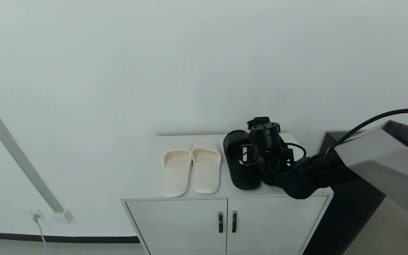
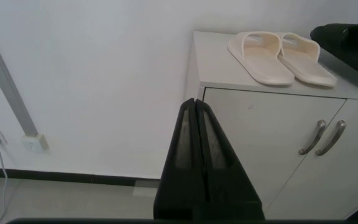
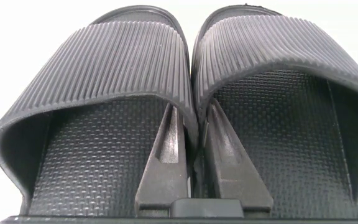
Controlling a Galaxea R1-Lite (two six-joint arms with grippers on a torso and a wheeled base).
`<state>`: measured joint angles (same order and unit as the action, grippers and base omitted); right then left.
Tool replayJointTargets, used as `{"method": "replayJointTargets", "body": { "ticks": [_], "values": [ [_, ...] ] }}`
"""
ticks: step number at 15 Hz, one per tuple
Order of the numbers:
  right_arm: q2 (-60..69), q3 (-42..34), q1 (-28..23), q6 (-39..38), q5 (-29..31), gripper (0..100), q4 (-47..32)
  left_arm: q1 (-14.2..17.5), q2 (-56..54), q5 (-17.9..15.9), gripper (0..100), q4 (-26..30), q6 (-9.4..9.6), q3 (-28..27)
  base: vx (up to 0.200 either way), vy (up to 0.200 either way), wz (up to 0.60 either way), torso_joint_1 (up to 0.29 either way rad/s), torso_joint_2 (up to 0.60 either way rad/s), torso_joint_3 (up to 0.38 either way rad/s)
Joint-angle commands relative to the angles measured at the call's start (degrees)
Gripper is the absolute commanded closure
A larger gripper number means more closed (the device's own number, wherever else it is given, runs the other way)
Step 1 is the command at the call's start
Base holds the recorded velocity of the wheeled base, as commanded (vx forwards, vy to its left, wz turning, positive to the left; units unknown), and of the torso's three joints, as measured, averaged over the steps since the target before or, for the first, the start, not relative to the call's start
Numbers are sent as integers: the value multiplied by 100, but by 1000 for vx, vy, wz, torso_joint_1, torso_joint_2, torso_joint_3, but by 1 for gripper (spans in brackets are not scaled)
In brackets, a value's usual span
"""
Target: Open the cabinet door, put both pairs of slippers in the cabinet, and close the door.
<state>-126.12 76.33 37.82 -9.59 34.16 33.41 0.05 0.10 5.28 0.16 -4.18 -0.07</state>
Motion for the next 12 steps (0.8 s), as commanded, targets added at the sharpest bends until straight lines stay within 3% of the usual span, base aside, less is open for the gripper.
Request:
{"method": "replayJointTargets", "body": {
  "ticks": [1,2,7,10,12],
  "values": [
    [703,-452,147,80,-50,100,-2,4,-1,-1,100,2,-4,-1,0,0,0,0,0,0],
    [949,-768,235,168,-164,100,7,4,-1,-1,100,2,-4,-1,0,0,0,0,0,0],
    [2347,-2807,683,520,-2027,100,561,4,-1,-1,100,2,-4,-1,0,0,0,0,0,0],
    [3199,-3730,666,520,-3653,100,561,4,-1,-1,100,2,-4,-1,0,0,0,0,0,0],
    [3498,-3924,657,529,-4453,100,526,4,-1,-1,100,2,-13,-1,0,0,0,0,0,0]
  ]
}}
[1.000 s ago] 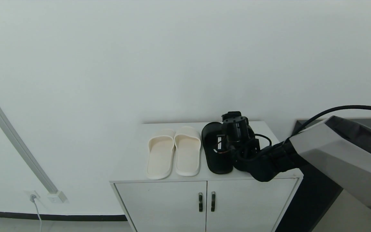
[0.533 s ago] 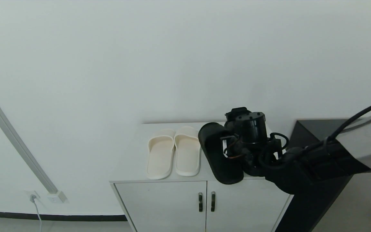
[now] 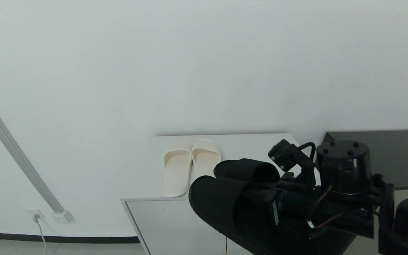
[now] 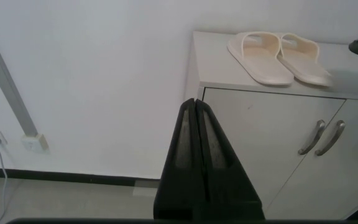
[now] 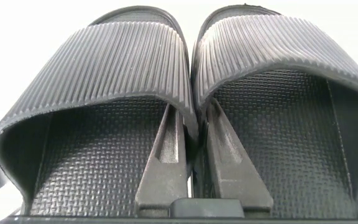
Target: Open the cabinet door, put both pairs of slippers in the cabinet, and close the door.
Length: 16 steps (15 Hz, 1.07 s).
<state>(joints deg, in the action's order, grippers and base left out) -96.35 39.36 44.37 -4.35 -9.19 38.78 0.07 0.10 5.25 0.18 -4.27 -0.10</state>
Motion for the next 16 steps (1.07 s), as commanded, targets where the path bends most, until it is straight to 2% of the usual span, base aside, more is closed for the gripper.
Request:
{"method": "replayJointTargets", "body": {
  "ticks": [1,5,11,16],
  "values": [
    [504,-254,10,13,-118,100,-11,1,-1,2,100,-1,5,1,0,0,0,0,0,0],
    [495,-359,10,13,-127,100,16,1,-1,2,100,-1,-4,1,0,0,0,0,0,0],
    [486,-412,19,145,-118,100,7,1,-1,2,100,-1,5,1,-200,0,0,4,2,3],
    [468,-430,19,145,-118,100,7,1,-1,2,100,-1,-4,1,0,0,0,0,0,0]
  ]
}}
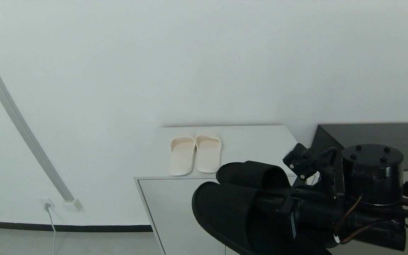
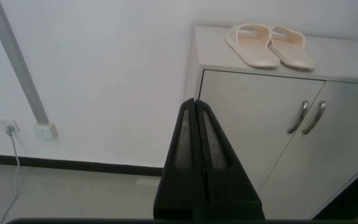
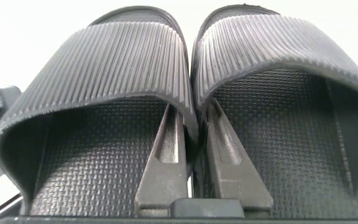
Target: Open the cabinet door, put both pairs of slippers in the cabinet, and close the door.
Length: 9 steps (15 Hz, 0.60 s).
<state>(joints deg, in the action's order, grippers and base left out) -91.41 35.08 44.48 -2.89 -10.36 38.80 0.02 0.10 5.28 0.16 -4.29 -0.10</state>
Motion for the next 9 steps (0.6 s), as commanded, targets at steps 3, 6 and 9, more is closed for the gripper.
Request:
{"method": "replayJointTargets", "body": {
  "ticks": [3,6,9],
  "values": [
    [-35,-37,8,-1,-1,100,5,6,-1,-1,100,2,-2,1,0,0,0,0,0,0],
    [-35,-54,8,-1,-10,100,13,6,-1,-1,100,2,-2,1,0,0,0,0,0,0],
    [-26,-72,8,-1,-18,100,22,6,-1,-1,100,2,-2,1,0,0,0,0,0,0]
  ]
}}
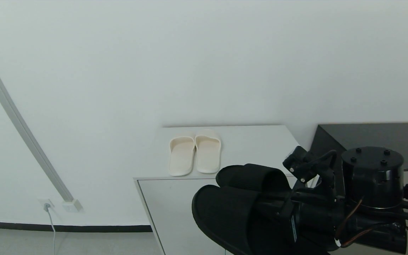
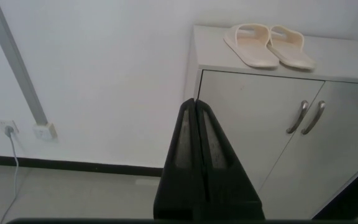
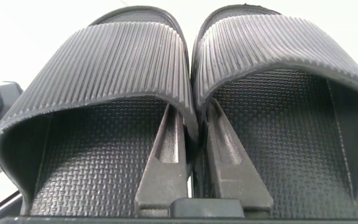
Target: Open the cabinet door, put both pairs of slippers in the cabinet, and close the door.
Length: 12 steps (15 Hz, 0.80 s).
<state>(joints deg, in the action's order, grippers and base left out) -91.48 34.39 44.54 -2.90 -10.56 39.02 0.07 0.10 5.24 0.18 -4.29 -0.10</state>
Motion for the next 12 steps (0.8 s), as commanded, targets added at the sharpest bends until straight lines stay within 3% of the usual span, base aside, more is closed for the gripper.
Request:
{"method": "replayJointTargets", "body": {
  "ticks": [1,5,12],
  "values": [
    [-10,-29,2,0,-8,100,9,1,-1,3,100,-1,-2,1,0,0,0,0,0,0],
    [25,-161,81,0,-87,100,9,1,-1,3,100,-1,-2,1,0,0,0,-95,229,124],
    [113,-372,169,79,-210,100,9,1,-1,12,100,-1,-2,1,0,0,0,-195,448,252]
  ]
}}
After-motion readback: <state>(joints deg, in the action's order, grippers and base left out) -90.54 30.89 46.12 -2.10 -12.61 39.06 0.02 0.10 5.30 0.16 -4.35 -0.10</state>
